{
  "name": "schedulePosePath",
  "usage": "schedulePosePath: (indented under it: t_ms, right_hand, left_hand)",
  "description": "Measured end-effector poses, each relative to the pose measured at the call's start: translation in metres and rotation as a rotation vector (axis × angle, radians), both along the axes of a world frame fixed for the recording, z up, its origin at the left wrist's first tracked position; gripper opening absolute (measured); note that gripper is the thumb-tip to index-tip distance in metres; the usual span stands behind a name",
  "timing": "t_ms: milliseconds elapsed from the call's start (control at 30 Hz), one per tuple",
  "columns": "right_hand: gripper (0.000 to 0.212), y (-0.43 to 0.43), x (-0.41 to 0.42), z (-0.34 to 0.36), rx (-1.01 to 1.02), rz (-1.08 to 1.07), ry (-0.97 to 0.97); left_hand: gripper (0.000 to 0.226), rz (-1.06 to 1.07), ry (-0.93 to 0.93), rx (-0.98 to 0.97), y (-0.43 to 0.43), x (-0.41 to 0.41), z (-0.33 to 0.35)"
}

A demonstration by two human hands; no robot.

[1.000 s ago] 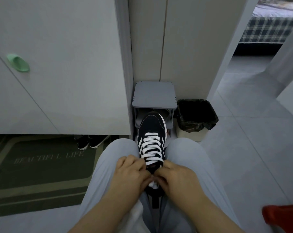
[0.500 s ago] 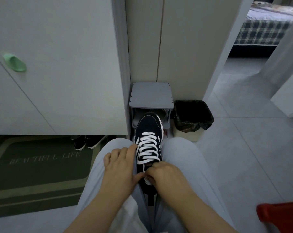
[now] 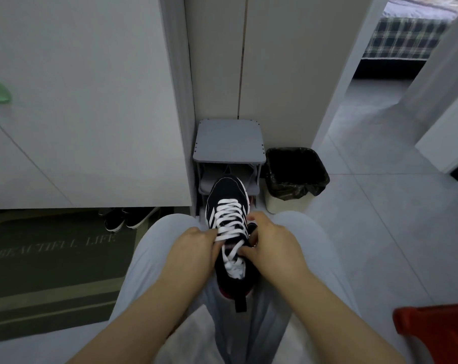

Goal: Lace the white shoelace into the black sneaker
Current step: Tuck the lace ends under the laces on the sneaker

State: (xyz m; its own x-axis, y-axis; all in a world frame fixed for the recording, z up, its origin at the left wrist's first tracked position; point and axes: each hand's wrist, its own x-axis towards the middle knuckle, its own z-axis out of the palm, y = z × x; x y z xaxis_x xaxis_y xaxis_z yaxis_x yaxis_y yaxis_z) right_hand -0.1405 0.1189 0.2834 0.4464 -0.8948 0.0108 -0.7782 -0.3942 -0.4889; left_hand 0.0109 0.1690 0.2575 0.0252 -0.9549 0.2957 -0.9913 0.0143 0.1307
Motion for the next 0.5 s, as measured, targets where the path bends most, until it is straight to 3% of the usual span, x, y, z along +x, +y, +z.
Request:
schedulePosePath:
  t_ms: [100, 200, 300, 400, 500]
  right_hand:
    - [0.055, -0.024, 0.006, -0.003, 0.207, -0.06, -0.035]
    - [0.049, -0.051, 0.01, -0.018, 0.415, -0.096, -0.132]
    - [0.032, -0.081, 0.01, -0.051, 0.657, -0.239, -0.4]
    - [0.004, -0.109, 0.005, -0.096, 0.747, -0.461, -0.567]
    - [0.024, -0.126, -0.003, -0.157, 0.773, -0.597, -0.44]
  left_hand:
    - [0.029, 0.039, 0.159, 0.151, -0.027, 0.007, 0.007]
    - [0.026, 0.036, 0.13, 0.261, -0.06, 0.017, 0.001]
    - [0.026, 0.053, 0.132, 0.417, -0.092, 0.032, -0.029]
    - [0.023, 0.115, 0.17, 0.597, -0.116, 0.042, -0.082]
    - [0.021, 0.155, 0.17, 0.724, -0.128, 0.047, -0.141]
